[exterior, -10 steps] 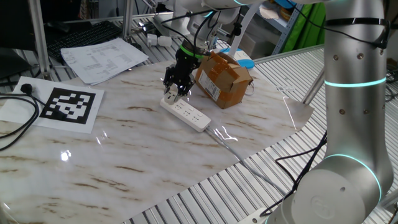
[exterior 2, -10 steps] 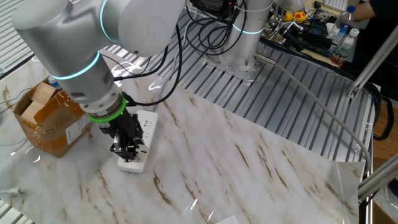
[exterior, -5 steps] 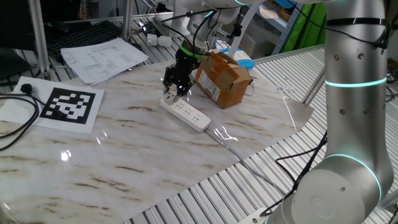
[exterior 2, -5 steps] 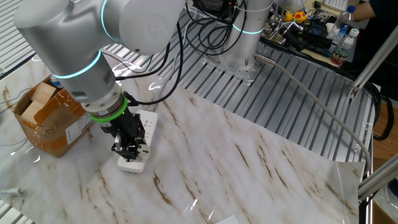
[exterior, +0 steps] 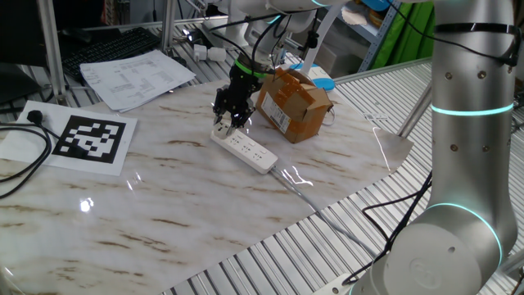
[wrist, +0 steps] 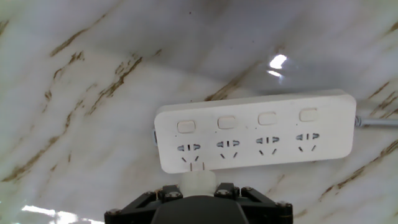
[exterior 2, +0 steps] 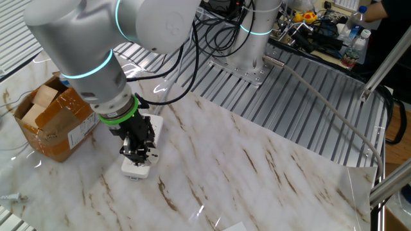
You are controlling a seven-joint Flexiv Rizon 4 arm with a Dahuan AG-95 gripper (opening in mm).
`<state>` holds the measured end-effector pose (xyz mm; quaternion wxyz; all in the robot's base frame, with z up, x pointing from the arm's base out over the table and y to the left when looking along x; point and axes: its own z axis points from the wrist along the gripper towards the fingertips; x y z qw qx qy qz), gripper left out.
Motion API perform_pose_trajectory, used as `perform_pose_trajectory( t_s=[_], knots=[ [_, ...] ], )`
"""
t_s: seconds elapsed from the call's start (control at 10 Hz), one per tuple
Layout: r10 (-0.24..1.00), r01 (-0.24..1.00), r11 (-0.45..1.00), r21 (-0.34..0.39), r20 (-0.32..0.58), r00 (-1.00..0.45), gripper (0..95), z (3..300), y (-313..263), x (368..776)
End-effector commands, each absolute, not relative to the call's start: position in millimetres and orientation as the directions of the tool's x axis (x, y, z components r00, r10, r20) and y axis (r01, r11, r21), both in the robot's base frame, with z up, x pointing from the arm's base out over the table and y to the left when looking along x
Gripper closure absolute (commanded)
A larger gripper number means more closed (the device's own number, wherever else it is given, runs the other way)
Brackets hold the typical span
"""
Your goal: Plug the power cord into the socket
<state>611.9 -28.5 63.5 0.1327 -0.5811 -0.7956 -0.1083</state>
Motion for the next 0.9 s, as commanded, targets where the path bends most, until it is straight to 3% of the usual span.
perform_pose_trajectory(
  t_s=[0.1, 0.9],
  knots=[
    [0.893, 0.954, 0.297, 0.028, 0.345, -0.288, 95.0, 63.4, -27.2, 612.1],
    [0.889, 0.967, 0.250, 0.053, 0.383, -0.251, 95.0, 59.7, -20.2, 605.5]
  ],
)
